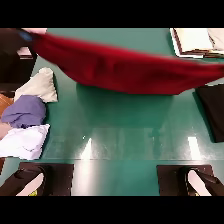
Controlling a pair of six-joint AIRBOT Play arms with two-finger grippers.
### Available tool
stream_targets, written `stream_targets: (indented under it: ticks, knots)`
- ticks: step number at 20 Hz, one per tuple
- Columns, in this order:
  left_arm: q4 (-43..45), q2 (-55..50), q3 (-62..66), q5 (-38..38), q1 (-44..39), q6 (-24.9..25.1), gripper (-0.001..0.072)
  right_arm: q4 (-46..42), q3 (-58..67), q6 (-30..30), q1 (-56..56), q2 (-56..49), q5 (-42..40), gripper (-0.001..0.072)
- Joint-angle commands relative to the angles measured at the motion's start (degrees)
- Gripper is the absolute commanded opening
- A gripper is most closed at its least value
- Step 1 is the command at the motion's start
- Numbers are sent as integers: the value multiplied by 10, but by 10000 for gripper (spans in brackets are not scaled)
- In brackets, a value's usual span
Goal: Fold the shirts.
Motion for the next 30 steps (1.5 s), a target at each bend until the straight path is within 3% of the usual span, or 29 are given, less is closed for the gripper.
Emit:
stream_targets:
  ticks: [1, 6, 9, 14, 17, 21, 26, 30]
  knots:
    - [18, 31, 167, -32, 1, -27, 24, -12, 183, 0, -49, 21, 64, 17]
    - [13, 31, 283, -40, 1, -54, 23, -12, 391, 1, -87, -35, 172, 17]
    - [-1, 30, 271, -45, 1, -58, 23, -11, 423, 19, -87, -61, 204, 16]
    - [2, -10, 107, -58, 1, -56, 23, -36, 287, 43, -6, -113, 210, 16]
    - [23, -97, 34, -74, 1, -46, 24, -127, 216, 65, 66, -193, 214, 16]
    - [46, -257, -1, -78, 1, -35, 25, -147, 156, 65, 111, -327, 196, 16]
    - [45, -417, -1, 26, 1, -32, 25, -135, 217, 60, 105, -489, 119, 16]
    - [43, -446, 0, 97, 1, -32, 25, -112, 306, 37, 101, -554, 91, 17]
